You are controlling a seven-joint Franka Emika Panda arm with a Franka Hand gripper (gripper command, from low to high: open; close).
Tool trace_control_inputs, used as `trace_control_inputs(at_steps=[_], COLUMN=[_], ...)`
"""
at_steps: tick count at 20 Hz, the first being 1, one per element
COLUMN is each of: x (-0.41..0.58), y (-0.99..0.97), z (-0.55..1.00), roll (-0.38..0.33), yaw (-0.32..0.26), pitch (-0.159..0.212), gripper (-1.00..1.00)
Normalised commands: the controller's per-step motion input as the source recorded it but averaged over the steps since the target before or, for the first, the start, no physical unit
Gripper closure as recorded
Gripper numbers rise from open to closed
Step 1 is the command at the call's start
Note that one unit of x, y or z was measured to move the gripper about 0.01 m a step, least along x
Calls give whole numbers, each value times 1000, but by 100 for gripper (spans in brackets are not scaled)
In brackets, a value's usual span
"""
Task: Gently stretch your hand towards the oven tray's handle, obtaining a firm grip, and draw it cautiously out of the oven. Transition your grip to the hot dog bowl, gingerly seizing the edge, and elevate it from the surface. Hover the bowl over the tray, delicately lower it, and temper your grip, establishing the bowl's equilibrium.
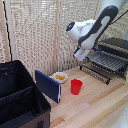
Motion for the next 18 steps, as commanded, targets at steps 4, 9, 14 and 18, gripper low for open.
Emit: trace_control_inputs(at_steps=[4,9,14,18], x=[-42,0,0,0], y=[191,223,308,388], z=[324,161,110,54], roll=[185,262,288,281], yaw=[-298,-247,-202,-177], pitch=[-96,-67,-79,-102], gripper=[-100,-100,-100,-100])
